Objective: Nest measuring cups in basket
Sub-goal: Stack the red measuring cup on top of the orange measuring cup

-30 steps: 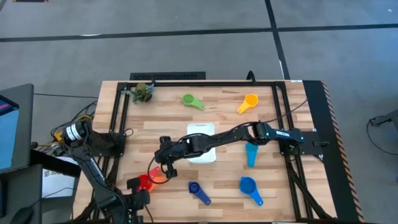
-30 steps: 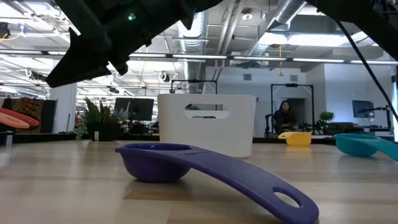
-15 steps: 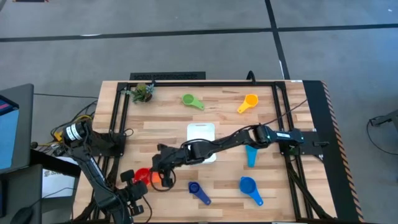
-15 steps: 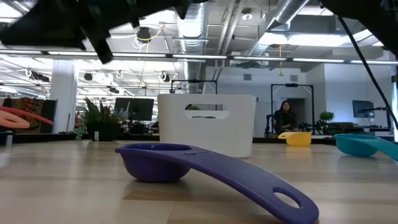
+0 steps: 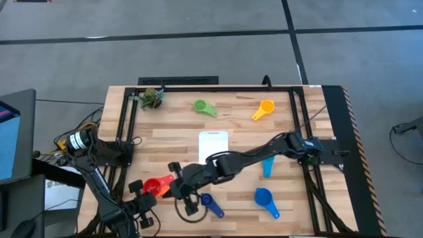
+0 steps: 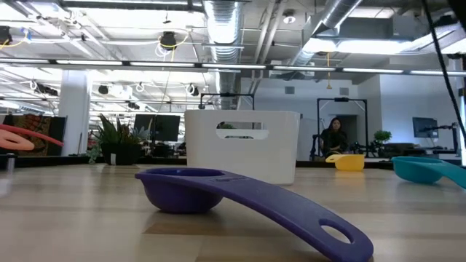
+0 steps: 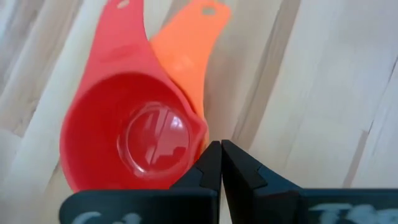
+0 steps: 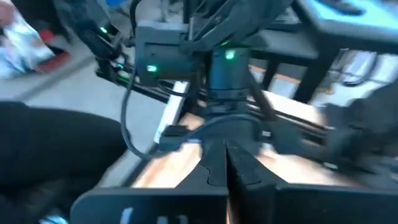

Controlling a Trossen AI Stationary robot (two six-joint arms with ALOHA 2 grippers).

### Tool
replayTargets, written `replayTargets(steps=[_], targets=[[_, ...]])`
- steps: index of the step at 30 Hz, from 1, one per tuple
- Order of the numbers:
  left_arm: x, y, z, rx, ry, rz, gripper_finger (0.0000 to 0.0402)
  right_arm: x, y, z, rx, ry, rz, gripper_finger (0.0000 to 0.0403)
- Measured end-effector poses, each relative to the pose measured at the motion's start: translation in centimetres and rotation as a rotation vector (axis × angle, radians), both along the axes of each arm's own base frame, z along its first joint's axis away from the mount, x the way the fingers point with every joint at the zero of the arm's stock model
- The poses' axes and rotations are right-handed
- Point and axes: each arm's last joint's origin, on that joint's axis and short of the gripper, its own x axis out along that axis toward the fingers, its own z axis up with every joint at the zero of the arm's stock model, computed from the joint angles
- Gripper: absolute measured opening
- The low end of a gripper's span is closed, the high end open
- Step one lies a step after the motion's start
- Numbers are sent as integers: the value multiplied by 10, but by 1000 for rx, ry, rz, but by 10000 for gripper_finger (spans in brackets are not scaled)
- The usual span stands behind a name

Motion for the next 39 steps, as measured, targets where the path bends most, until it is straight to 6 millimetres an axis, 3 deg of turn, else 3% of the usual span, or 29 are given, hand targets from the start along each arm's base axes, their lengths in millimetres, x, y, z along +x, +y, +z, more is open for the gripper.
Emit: replayTargets(steps=[4,8,16,20,28,33,39], targets=[[1,0,1,15,-39,5,0,-18,-9,22,-97,19,-49,4],[1,0,1,17,-55,6,0,-31,-39,20,-62,7,-104,4],[2,1,1,54,-85,-15,0,-81,-89,-23,194,-164,-165,4],[6,2,1,58,-89,-14,0,-93,-105,-56,282,-150,-227,4],[9,2,1,25,-46,-24,0,-61,-96,-122,335,-49,-270,4],[8,1,0,5,-6,-24,0,-31,-91,-135,305,-19,-290,4],[8,3,0,9,-6,-10,0,4,-86,-135,115,80,-350,4]])
